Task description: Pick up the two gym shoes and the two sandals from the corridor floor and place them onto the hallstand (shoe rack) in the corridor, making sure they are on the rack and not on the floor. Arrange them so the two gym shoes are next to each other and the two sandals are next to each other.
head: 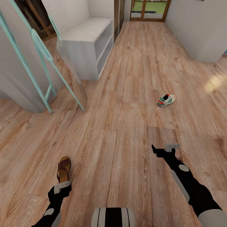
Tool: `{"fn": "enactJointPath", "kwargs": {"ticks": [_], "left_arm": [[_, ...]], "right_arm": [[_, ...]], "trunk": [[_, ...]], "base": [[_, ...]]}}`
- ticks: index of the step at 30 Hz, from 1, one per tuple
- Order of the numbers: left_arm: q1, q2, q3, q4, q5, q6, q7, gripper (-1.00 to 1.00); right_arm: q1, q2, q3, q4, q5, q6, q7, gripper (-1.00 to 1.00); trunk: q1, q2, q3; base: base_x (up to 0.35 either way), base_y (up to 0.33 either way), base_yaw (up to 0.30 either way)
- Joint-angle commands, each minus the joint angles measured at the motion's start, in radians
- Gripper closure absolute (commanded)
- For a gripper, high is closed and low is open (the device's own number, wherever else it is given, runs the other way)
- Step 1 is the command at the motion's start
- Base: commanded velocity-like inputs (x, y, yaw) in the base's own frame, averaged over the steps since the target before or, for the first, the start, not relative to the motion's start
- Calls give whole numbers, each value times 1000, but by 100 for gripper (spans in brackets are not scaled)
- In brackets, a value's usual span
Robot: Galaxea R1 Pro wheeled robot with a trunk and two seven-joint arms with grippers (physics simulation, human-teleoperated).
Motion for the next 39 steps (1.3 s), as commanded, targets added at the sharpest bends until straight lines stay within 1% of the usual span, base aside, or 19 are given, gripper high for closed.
{"fn": "enactJointPath", "kwargs": {"ticks": [1, 7, 14, 22, 39], "left_arm": [[-1, 0, 5, 0, -11, -4, 4, -100], [-1, 0, 12, -4, -10, -4, 5, -100], [-1, 0, 9, -4, -10, -4, 4, -100], [-1, -3, 7, -4, -11, -4, 5, -100], [-1, -3, 11, -6, -11, -5, 5, -100]], "right_arm": [[0, -1, 1, -1, -8, 4, 1, -100], [0, -1, 1, -1, -8, 4, 1, -100], [0, -1, 1, -1, -8, 4, 1, -100], [0, -1, 1, -1, -8, 4, 1, -100], [0, -4, 1, -1, -7, 4, 1, -100]], "trunk": [[0, -1, -6], [3, -2, -38], [6, -4, -76], [10, -5, -119], [10, -5, -123]], "base": [[0, 0, -1], [0, 0, 0], [0, 0, -5], [0, 0, -106], [10, 0, -17]]}}
